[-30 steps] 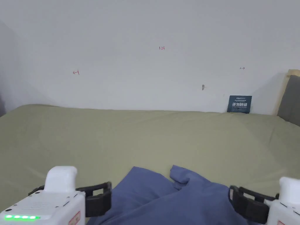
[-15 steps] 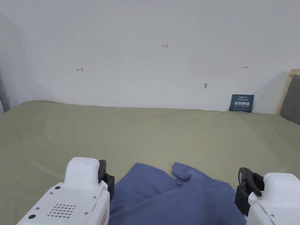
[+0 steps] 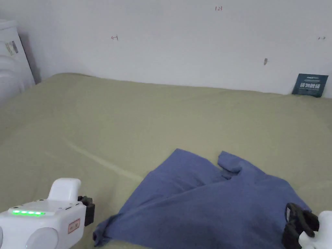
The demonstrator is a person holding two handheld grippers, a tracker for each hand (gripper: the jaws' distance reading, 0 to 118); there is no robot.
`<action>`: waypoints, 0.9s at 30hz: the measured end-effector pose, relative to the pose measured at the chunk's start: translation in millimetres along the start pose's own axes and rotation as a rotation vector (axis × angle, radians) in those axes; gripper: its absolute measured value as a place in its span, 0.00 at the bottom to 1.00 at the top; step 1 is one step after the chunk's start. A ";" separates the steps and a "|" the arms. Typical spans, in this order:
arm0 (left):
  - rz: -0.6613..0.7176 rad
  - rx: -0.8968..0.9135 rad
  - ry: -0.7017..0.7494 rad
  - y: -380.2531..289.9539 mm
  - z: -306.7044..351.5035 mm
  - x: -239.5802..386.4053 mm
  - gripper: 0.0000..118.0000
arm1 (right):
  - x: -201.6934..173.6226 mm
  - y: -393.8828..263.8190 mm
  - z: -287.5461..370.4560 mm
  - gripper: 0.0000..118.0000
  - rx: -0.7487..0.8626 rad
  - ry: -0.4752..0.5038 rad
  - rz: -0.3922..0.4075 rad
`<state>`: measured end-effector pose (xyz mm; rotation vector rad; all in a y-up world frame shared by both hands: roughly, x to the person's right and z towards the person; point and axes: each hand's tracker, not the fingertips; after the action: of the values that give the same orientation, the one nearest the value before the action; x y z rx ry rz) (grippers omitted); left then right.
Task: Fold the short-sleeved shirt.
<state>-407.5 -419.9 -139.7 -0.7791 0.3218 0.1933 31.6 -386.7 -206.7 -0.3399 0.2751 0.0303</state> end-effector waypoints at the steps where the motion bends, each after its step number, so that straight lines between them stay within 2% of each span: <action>1: 0.002 -0.015 -0.014 -2.1 -7.4 -3.6 0.00 | -0.4 -3.7 -3.1 0.01 -0.017 0.007 -0.010; 2: -0.009 -0.049 -0.039 -2.7 -14.3 -5.9 0.00 | -1.3 -6.9 -6.3 0.01 -0.028 0.007 -0.011; 3: -0.025 -0.095 -0.061 -2.6 -26.1 -8.1 0.06 | -2.8 -10.8 -10.2 0.01 -0.041 0.004 -0.007; 4: -0.036 -0.128 -0.056 -2.8 -35.3 -7.0 0.30 | -4.3 -13.8 -13.5 0.01 -0.053 0.002 0.003; 5: -0.044 -0.131 -0.047 -3.3 -41.5 -5.8 0.80 | -5.1 -14.9 -15.0 0.01 -0.061 0.000 0.006; 6: -0.050 -0.137 -0.047 -3.5 -50.3 -5.1 1.00 | -5.3 -17.0 -16.9 0.01 -0.068 0.001 0.004; 10: -0.028 -0.188 -0.063 -4.1 -77.7 -4.8 0.98 | -3.9 -21.5 -22.0 0.01 -0.093 0.002 -0.007; 13: -0.069 -0.243 -0.029 -12.0 -97.0 0.6 0.97 | -1.6 -23.8 -25.6 0.01 -0.119 0.003 -0.011; 14: -0.076 -0.270 -0.017 -13.2 -101.2 1.3 0.93 | -0.7 -24.3 -26.3 0.01 -0.124 0.004 -0.011; 16: -0.069 -0.288 -0.063 -10.2 -96.7 7.1 0.72 | 2.5 -25.7 -28.3 0.01 -0.138 0.001 -0.007; 17: -0.069 -0.274 -0.060 -8.8 -90.9 8.9 0.68 | 4.9 -26.0 -29.3 0.01 -0.144 0.000 -0.006; 18: -0.081 -0.267 -0.062 -7.2 -89.5 7.2 0.52 | 7.9 -26.3 -31.1 0.01 -0.150 -0.002 -0.004; 19: -0.092 -0.276 -0.112 -6.2 -93.1 3.7 0.24 | 11.5 -26.4 -33.4 0.01 -0.150 -0.005 -0.007; 20: -0.085 -0.264 -0.128 -4.8 -91.7 4.4 0.00 | 14.5 -25.7 -36.1 0.01 -0.151 -0.011 -0.012; 25: -0.116 -0.214 -0.077 3.2 -57.0 42.0 0.00 | 35.4 -8.5 -65.1 0.01 -0.160 -0.018 -0.002; 27: -0.111 -0.241 -0.078 8.5 -65.2 37.4 0.00 | 46.8 4.0 -89.9 0.01 -0.178 -0.003 0.004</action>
<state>-388.9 -458.6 -201.9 -1.0221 0.1827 0.1586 52.9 -413.7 -302.2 -0.5157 0.2704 0.0597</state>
